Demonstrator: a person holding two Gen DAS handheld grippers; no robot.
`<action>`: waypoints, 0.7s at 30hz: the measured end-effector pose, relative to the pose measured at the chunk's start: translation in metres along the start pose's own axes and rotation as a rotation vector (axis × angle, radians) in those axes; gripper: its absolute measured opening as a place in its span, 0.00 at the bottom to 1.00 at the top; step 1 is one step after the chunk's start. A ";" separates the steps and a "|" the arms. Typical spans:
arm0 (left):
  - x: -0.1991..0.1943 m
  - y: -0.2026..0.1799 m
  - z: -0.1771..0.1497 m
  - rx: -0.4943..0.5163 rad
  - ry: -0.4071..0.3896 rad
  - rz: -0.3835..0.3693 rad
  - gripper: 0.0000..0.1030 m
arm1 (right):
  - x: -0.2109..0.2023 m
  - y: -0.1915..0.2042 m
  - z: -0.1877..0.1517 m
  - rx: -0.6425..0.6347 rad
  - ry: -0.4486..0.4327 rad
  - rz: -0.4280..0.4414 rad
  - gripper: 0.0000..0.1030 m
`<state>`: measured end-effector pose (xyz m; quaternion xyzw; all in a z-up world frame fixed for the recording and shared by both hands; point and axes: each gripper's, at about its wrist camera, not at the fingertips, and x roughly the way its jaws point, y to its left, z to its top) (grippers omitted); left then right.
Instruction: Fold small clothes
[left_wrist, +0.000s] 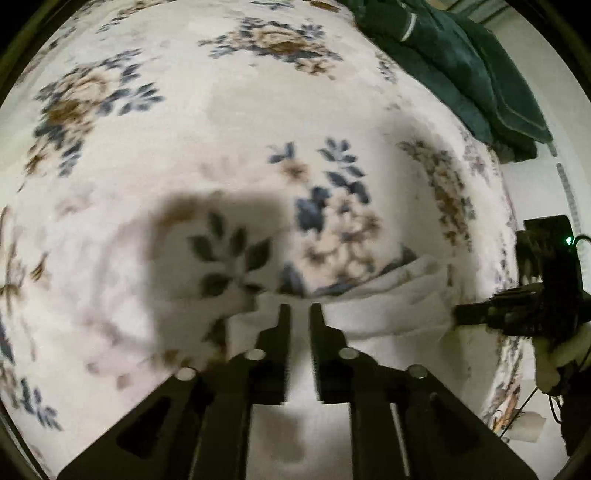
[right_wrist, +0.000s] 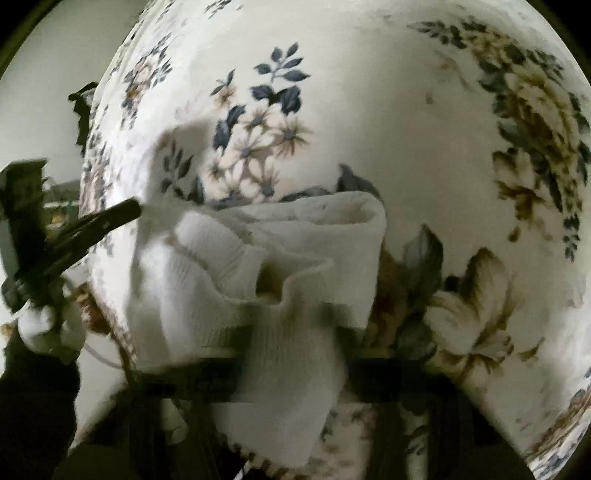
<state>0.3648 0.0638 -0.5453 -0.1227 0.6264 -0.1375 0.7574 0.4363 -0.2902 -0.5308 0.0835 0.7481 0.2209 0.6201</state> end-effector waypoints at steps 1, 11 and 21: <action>0.002 0.005 -0.004 -0.013 0.009 -0.002 0.25 | -0.004 -0.002 -0.002 0.026 -0.042 -0.008 0.04; 0.017 0.017 -0.020 -0.075 0.006 -0.007 0.22 | -0.018 -0.049 -0.016 0.297 -0.185 0.041 0.03; 0.000 0.062 -0.024 -0.206 -0.102 0.049 0.02 | -0.047 -0.065 -0.015 0.365 -0.379 -0.101 0.00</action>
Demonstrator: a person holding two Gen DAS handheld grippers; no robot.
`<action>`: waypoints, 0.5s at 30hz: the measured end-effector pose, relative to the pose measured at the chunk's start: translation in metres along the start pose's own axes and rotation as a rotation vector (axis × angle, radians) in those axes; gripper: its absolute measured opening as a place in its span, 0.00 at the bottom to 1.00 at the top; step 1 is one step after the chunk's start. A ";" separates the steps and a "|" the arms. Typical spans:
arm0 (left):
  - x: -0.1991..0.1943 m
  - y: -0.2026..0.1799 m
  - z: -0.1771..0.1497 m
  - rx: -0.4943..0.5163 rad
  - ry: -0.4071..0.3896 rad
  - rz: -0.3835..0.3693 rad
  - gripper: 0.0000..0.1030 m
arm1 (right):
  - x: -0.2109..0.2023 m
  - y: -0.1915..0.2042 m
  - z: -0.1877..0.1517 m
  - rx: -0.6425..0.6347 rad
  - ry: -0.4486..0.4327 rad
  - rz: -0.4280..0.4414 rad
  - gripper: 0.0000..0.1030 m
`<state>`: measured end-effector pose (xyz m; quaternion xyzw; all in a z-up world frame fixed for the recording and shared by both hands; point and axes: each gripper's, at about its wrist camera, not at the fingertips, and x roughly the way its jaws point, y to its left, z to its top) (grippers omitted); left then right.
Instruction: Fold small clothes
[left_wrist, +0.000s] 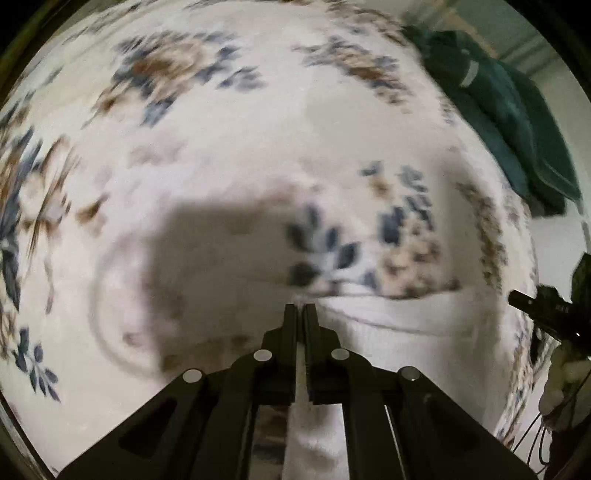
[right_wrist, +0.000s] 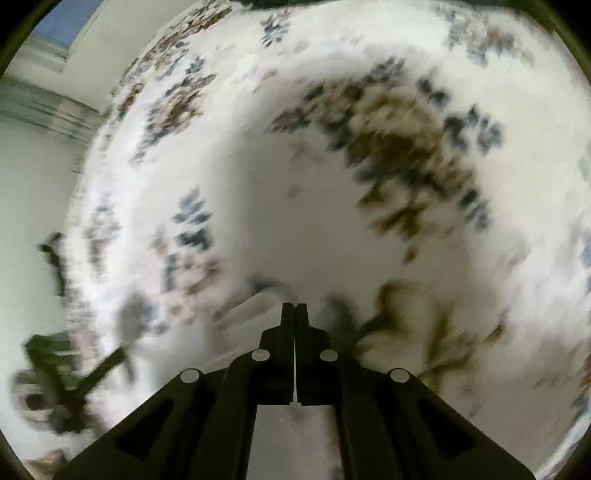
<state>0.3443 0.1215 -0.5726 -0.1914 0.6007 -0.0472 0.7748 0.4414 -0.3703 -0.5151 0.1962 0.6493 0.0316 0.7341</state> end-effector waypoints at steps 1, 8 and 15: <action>0.006 0.005 -0.001 -0.016 0.020 -0.008 0.02 | 0.010 -0.008 0.004 0.052 0.054 0.051 0.00; -0.009 -0.006 -0.004 0.000 -0.006 -0.050 0.02 | 0.005 -0.001 -0.003 0.045 0.190 0.345 0.30; -0.011 -0.015 0.001 0.019 -0.019 -0.055 0.02 | 0.034 0.035 -0.031 -0.089 0.247 0.275 0.05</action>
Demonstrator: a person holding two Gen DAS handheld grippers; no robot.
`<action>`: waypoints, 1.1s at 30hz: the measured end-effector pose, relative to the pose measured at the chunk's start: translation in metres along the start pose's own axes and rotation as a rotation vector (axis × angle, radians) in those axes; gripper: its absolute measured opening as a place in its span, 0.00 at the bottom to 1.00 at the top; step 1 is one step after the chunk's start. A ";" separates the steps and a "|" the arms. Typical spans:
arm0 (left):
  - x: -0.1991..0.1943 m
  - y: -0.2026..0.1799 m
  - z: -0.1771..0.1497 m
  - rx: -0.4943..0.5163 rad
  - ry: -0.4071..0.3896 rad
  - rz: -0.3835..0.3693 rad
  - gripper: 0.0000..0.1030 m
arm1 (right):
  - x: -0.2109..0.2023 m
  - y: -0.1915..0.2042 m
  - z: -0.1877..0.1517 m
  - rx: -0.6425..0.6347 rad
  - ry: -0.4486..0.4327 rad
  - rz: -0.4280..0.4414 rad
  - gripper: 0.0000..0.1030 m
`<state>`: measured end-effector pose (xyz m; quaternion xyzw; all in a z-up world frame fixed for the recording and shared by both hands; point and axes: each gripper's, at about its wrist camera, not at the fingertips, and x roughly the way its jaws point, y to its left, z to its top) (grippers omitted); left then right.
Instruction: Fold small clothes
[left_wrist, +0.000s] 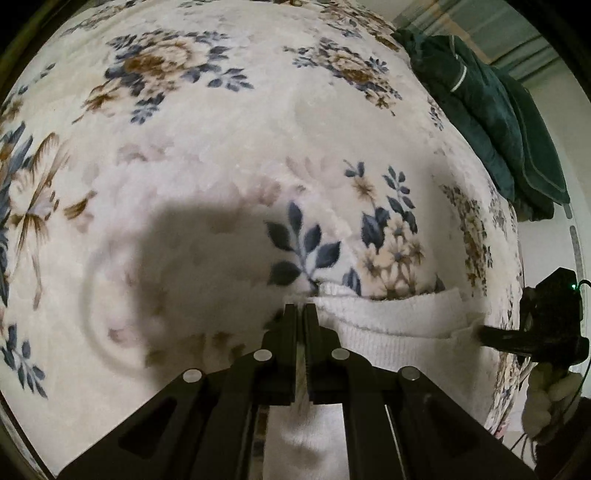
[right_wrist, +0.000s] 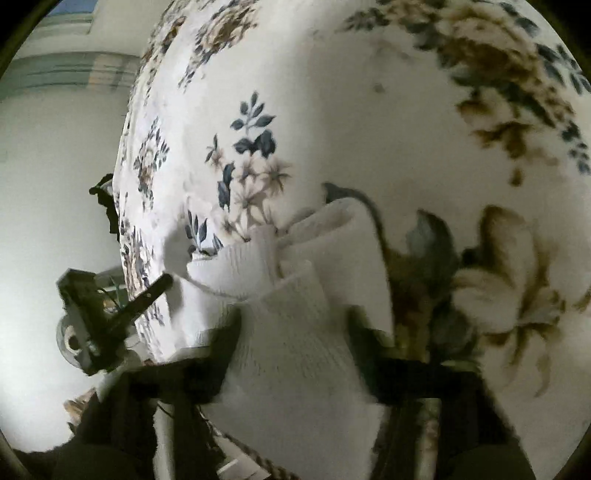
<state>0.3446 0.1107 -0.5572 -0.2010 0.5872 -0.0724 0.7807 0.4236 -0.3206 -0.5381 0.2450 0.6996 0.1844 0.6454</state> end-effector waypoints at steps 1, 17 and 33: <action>-0.001 -0.001 0.001 0.004 -0.004 0.001 0.02 | -0.005 0.003 -0.001 -0.003 -0.045 -0.023 0.05; 0.018 0.011 0.005 -0.079 0.091 -0.082 0.11 | -0.007 -0.039 0.015 0.175 -0.053 -0.044 0.10; -0.004 0.008 -0.115 -0.154 0.192 -0.201 0.21 | 0.019 -0.060 -0.128 0.288 0.063 0.197 0.29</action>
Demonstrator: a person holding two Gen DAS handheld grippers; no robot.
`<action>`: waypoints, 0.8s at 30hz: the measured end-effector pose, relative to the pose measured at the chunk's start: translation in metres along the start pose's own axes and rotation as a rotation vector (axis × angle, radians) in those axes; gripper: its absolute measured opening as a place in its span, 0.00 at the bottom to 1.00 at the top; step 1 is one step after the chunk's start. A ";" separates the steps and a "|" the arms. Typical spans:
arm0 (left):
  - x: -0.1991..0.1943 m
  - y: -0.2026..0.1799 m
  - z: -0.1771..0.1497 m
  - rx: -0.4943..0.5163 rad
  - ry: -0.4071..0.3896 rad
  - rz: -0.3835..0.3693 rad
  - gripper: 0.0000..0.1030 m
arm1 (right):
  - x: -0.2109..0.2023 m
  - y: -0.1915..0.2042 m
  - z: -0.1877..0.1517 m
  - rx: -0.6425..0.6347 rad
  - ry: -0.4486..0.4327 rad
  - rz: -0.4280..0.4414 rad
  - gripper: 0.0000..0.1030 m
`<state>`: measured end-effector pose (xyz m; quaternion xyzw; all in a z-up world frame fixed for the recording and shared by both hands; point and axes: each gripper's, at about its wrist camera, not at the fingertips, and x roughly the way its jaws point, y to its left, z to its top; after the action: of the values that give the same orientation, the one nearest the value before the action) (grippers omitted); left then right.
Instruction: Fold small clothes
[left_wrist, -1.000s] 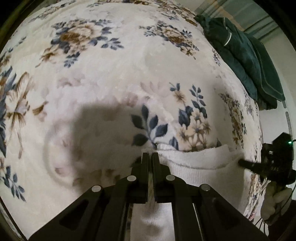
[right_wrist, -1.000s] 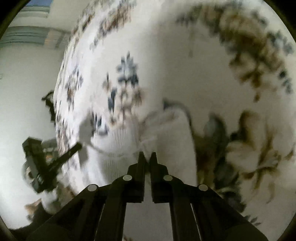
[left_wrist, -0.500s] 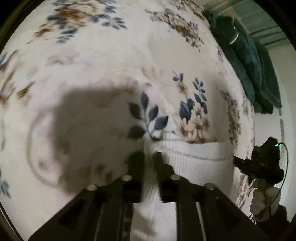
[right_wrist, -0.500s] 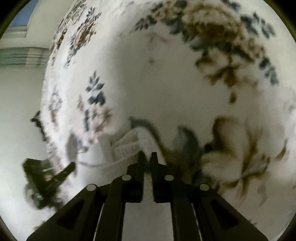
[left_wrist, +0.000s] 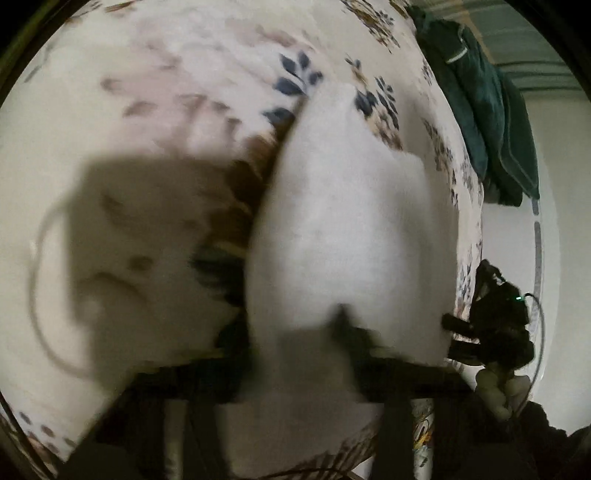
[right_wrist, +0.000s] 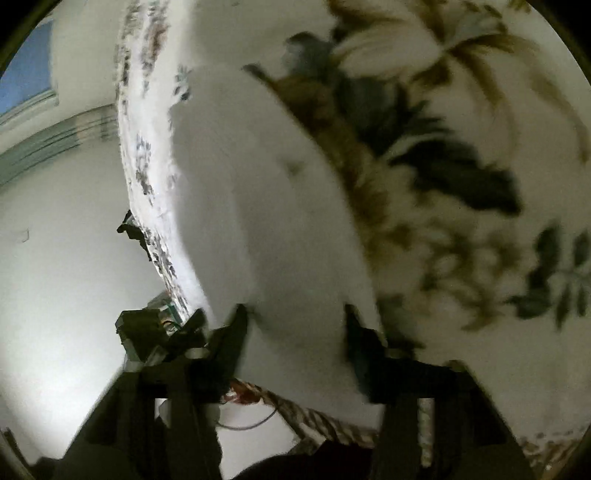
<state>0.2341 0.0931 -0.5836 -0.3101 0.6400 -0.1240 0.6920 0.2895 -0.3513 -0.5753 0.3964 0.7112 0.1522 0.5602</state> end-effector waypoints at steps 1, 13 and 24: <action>-0.002 -0.005 0.001 0.015 -0.014 0.020 0.15 | -0.002 0.003 -0.002 -0.001 -0.029 -0.009 0.23; -0.025 0.020 0.010 0.017 0.002 -0.020 0.68 | -0.010 -0.005 0.020 -0.010 -0.017 -0.044 0.72; 0.033 0.032 0.048 -0.041 0.045 -0.325 0.70 | 0.079 -0.014 0.053 -0.081 0.221 0.225 0.86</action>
<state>0.2784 0.1124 -0.6300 -0.4210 0.5991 -0.2281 0.6417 0.3280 -0.3141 -0.6557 0.4316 0.7128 0.2851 0.4736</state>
